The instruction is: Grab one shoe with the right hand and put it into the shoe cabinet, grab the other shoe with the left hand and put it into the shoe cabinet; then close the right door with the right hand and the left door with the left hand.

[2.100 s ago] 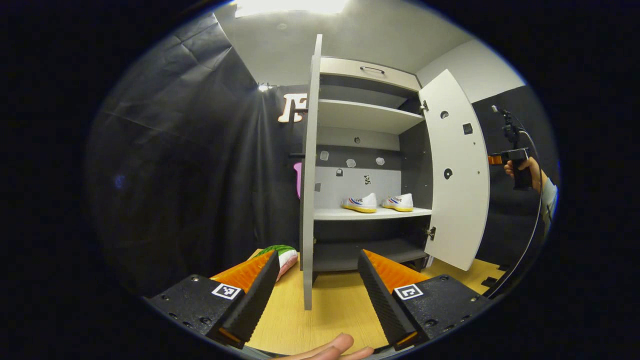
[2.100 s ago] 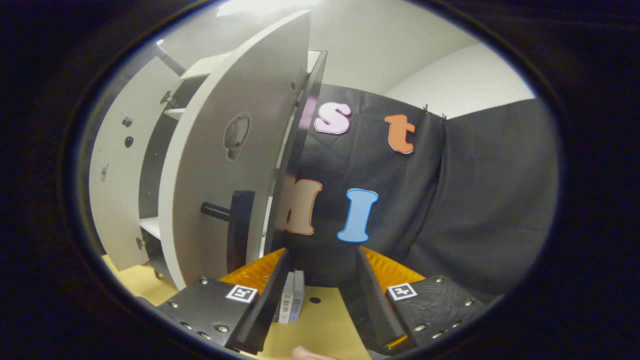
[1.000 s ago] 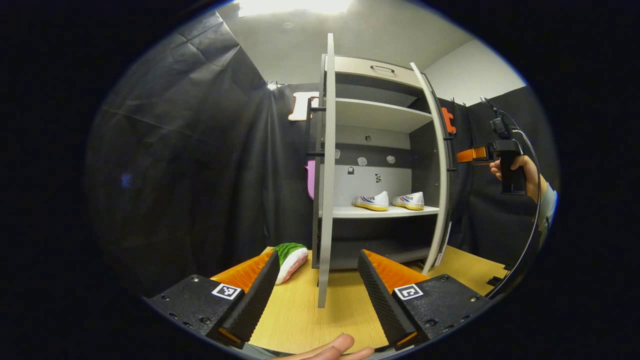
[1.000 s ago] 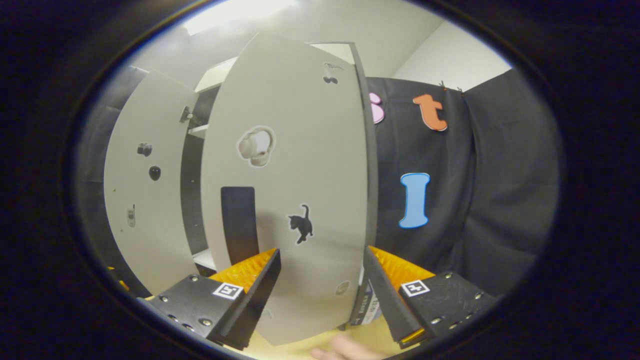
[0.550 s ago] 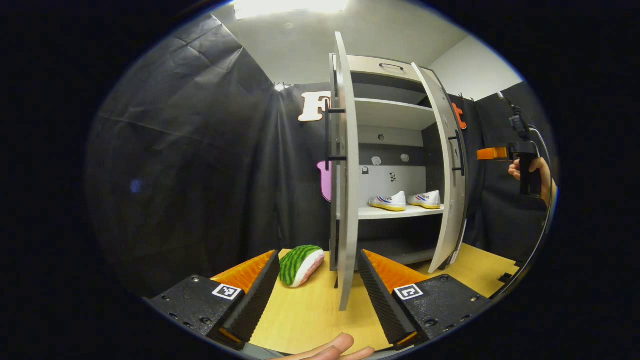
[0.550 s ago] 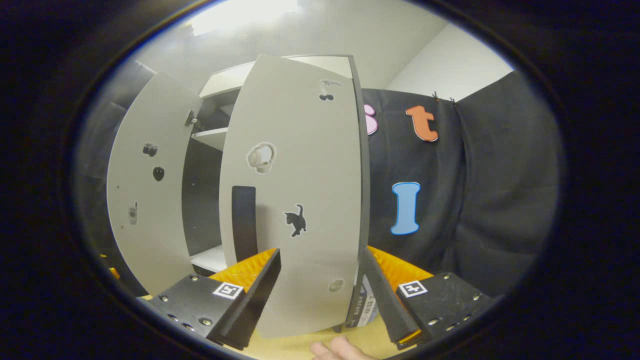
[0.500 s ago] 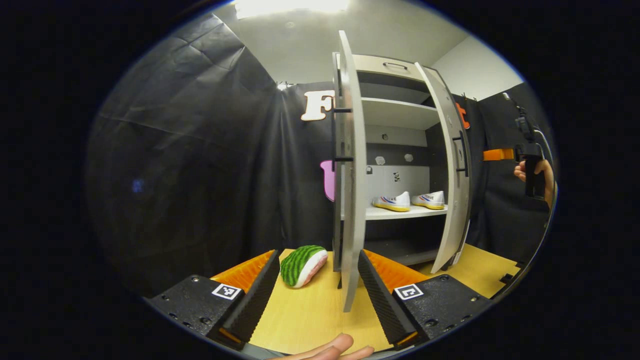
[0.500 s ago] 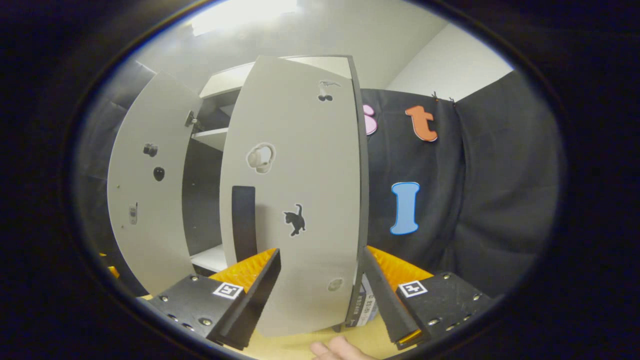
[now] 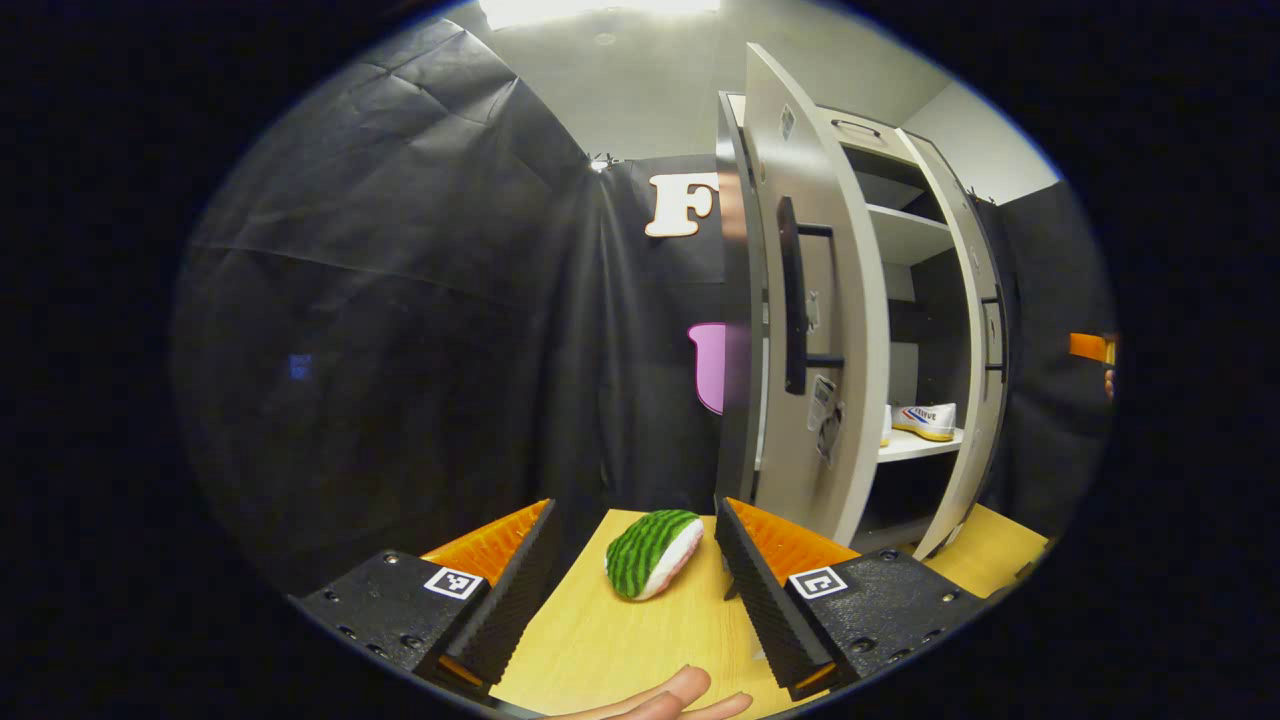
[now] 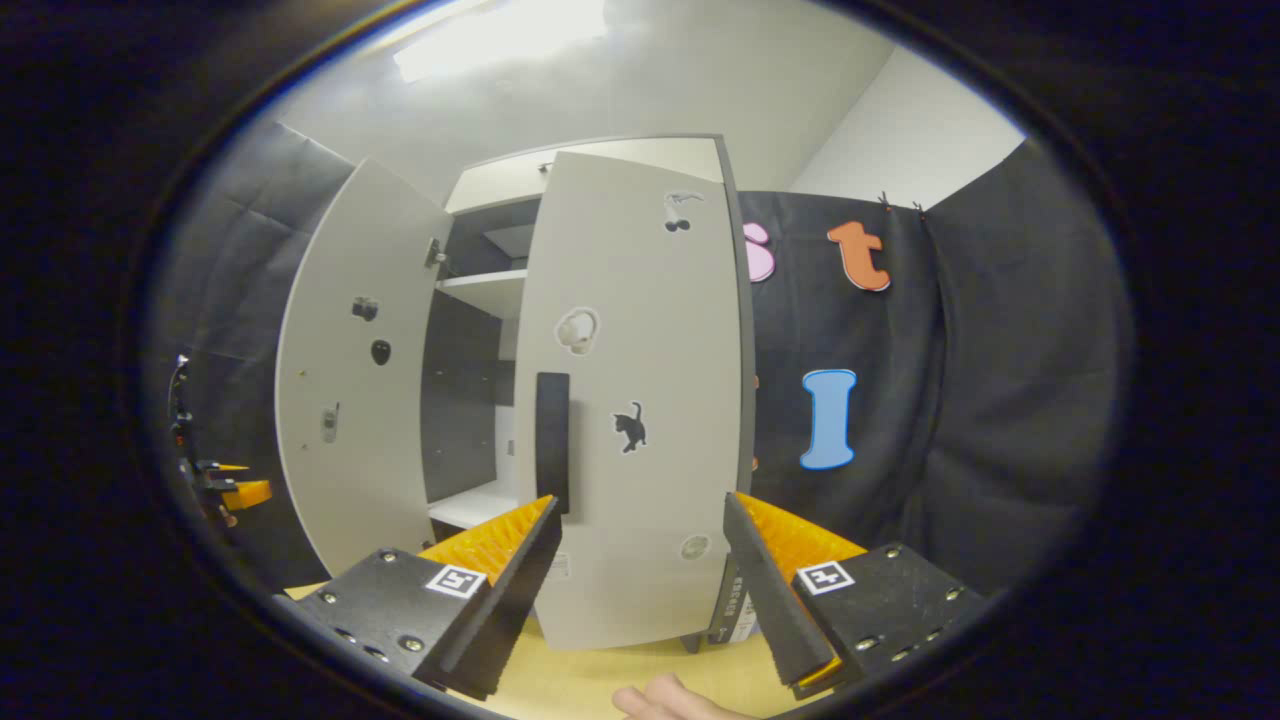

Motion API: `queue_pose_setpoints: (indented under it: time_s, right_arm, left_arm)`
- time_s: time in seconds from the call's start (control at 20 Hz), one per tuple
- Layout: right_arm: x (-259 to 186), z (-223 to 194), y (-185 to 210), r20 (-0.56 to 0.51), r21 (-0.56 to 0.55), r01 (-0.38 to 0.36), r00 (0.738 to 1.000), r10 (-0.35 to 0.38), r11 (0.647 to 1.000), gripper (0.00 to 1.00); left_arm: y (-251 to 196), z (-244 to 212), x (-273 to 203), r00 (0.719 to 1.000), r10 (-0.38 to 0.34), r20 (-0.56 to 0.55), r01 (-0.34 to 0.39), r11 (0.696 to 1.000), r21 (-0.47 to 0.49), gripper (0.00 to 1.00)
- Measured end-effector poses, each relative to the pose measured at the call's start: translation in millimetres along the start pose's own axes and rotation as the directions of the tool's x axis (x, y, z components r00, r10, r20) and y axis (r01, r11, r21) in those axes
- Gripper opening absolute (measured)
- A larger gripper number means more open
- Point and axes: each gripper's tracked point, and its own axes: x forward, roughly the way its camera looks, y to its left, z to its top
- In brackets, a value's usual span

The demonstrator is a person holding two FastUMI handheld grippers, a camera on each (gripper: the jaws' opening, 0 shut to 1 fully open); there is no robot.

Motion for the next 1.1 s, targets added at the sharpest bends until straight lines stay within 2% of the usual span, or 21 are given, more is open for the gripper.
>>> queue_pose_setpoints:
  time_s: [0.05,0.1,0.2,0.25,0.3,0.4,0.45,0.5,0.55,0.65,0.7,0.75,0.8,0.85,0.9,0.95,1.0,1.05,1.1]
  right_arm:
    - [-7,3,5,0.011,-0.012,-0.011,1.0,0.011,1.0,0.97]
    - [-13,4,9,0.021,-0.021,-0.018,1.0,0.018,1.0,0.97]
    - [-29,3,12,0.02,0.003,0.001,1.0,-0.001,1.0,0.97]
    - [-36,0,13,0.008,0.015,0.016,1.0,-0.016,1.0,0.96]
    - [-44,-5,15,-0.013,0.03,0.03,0.999,-0.03,0.999,0.97]
    - [-62,-15,24,-0.06,0.068,0.036,0.998,-0.032,0.997,0.97]
    - [-69,-16,30,-0.07,0.086,0.03,0.997,-0.024,0.996,0.97]
    - [-75,-17,37,-0.076,0.103,0.012,0.997,-0.004,0.995,0.97]
    - [-81,-19,43,-0.078,0.116,-0.004,0.997,0.014,0.993,0.97]
    - [-93,-21,51,-0.083,0.119,-0.024,0.996,0.034,0.993,0.96]
    - [-98,-20,53,-0.076,0.115,-0.031,0.996,0.04,0.993,0.96]
    - [-104,-19,54,-0.065,0.112,-0.037,0.997,0.045,0.993,0.97]
    - [-110,-19,55,-0.061,0.12,-0.05,0.996,0.058,0.991,0.96]
    - [-117,-21,59,-0.065,0.142,-0.073,0.994,0.083,0.987,0.96]
    - [-122,-22,69,-0.071,0.177,-0.113,0.989,0.128,0.978,0.98]
    - [-128,-23,74,-0.075,0.207,-0.144,0.984,0.163,0.968,0.99]
    - [-136,-23,74,-0.074,0.23,-0.163,0.98,0.184,0.959,0.99]
    - [-142,-22,72,-0.071,0.242,-0.171,0.978,0.194,0.955,0.99]
    - [-147,-22,67,-0.066,0.244,-0.173,0.979,0.194,0.954,0.96]
  left_arm:
    - [6,7,5,1.0,0.008,0.014,-0.008,1.0,0.003,0.92]
    - [10,16,11,1.0,0.014,0.024,-0.014,1.0,0.002,0.95]
    - [19,33,23,0.999,0.022,0.033,-0.021,0.999,-0.039,0.92]
    - [18,44,27,0.999,0.006,0.034,-0.003,0.997,-0.074,0.95]
    - [16,55,30,0.999,-0.014,0.033,0.017,0.994,-0.104,0.92]
    - [12,71,41,0.998,-0.05,0.043,0.055,0.99,-0.127,0.95]
    - [9,79,46,0.997,-0.06,0.053,0.067,0.988,-0.138,0.92]
    - [5,85,51,0.996,-0.074,0.052,0.08,0.987,-0.136,0.95]
    - [3,84,59,0.997,-0.072,0.038,0.076,0.987,-0.14,0.91]
    - [-14,83,69,0.995,-0.1,0.005,0.1,0.986,-0.133,0.95]
    - [-27,87,71,0.992,-0.127,0.011,0.128,0.982,-0.137,0.92]
    - [-40,93,69,0.989,-0.147,0.016,0.148,0.98,-0.136,0.96]
    - [-42,97,71,0.99,-0.139,0.025,0.141,0.983,-0.12,0.96]
    - [-38,103,63,0.991,-0.126,0.044,0.13,0.985,-0.118,0.88]
    - [-37,108,59,0.991,-0.118,0.059,0.123,0.987,-0.107,0.92]
    - [-37,108,59,0.993,-0.11,0.042,0.113,0.99,-0.087,0.85]
    - [-39,108,59,0.994,-0.104,0.033,0.106,0.991,-0.076,0.84]
    - [-41,109,62,0.994,-0.104,0.032,0.106,0.992,-0.069,0.89]
    - [-43,110,63,0.994,-0.108,0.03,0.109,0.992,-0.07,0.84]
